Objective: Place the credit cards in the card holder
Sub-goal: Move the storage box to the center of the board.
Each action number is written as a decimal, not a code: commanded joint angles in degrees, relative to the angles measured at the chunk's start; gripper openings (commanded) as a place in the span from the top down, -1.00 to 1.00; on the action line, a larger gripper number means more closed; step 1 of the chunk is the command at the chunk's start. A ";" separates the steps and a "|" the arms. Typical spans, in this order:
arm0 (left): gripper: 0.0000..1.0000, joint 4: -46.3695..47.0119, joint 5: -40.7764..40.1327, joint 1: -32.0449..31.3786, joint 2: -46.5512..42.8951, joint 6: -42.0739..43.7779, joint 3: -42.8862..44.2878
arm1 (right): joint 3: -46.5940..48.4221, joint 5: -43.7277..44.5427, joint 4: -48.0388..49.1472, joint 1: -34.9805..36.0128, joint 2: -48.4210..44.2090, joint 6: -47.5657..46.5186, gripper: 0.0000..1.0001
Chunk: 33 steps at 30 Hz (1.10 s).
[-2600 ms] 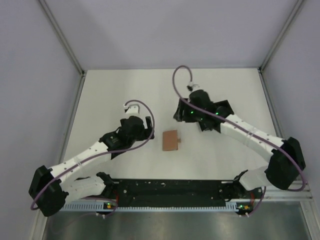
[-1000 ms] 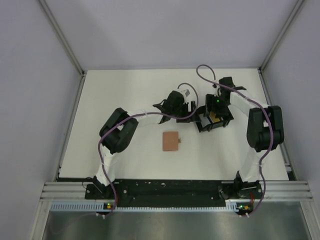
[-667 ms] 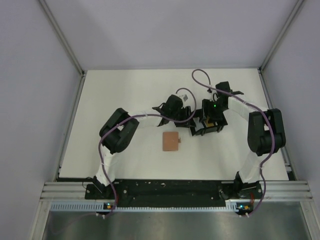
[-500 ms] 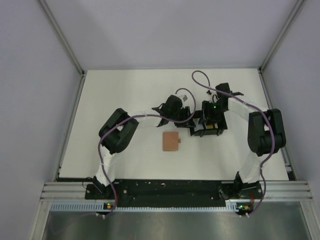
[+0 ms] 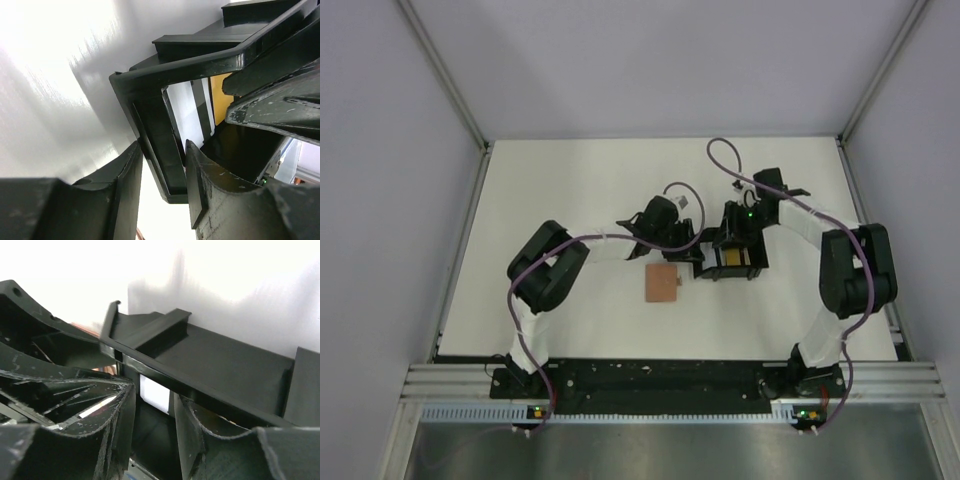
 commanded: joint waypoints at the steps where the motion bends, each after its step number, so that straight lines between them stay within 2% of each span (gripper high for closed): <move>1: 0.61 0.49 -0.64 -0.28 -3.64 1.21 -1.74 | -0.82 -2.96 4.85 0.57 -3.70 2.11 0.32; 3: 0.71 0.84 -0.30 -0.28 -3.90 1.47 -1.83 | -0.83 -3.93 5.29 0.57 -3.61 2.29 0.33; 4: 0.87 1.02 -0.12 -0.28 -4.08 1.47 -1.83 | -0.74 -3.50 5.20 0.57 -3.70 2.29 0.34; 5: 0.94 1.02 -0.29 -0.28 -4.08 1.56 -1.83 | -0.83 -2.19 5.11 0.57 -3.87 2.46 0.34; 6: 0.94 0.58 -0.38 -0.28 -4.34 1.56 -1.74 | -1.09 -0.43 5.03 0.57 -4.05 2.72 0.30; 7: 0.86 0.49 -0.56 -0.28 -4.43 1.64 -1.66 | -1.26 2.28 4.94 0.57 -4.31 3.51 0.21; 10: 0.44 -0.30 -0.64 -0.28 -5.57 2.35 -1.48 | -1.79 7.65 3.53 0.57 -5.54 4.57 0.17; 15: 0.21 -3.29 -1.44 -0.28 -7.42 5.68 -0.25 | -4.34 15.66 2.74 -0.30 -9.49 4.75 0.16; 18: 0.18 -5.05 0.49 -0.28 -7.33 5.25 -1.03 | -3.99 17.07 1.60 -1.62 -10.11 3.43 0.16; 21: 0.18 0.30 3.39 -0.45 -8.20 2.62 -4.98 | -3.20 17.43 0.63 -3.11 -9.15 1.76 0.15; 26: 0.13 2.68 4.98 -1.51 -9.00 0.42 -8.15 | 0.05 17.96 -0.51 -3.21 -6.51 -1.49 0.14; 33: -0.15 4.62 6.74 -4.84 -9.35 -1.17 -8.51 | 4.27 16.64 -0.42 -3.21 -3.08 -5.00 0.06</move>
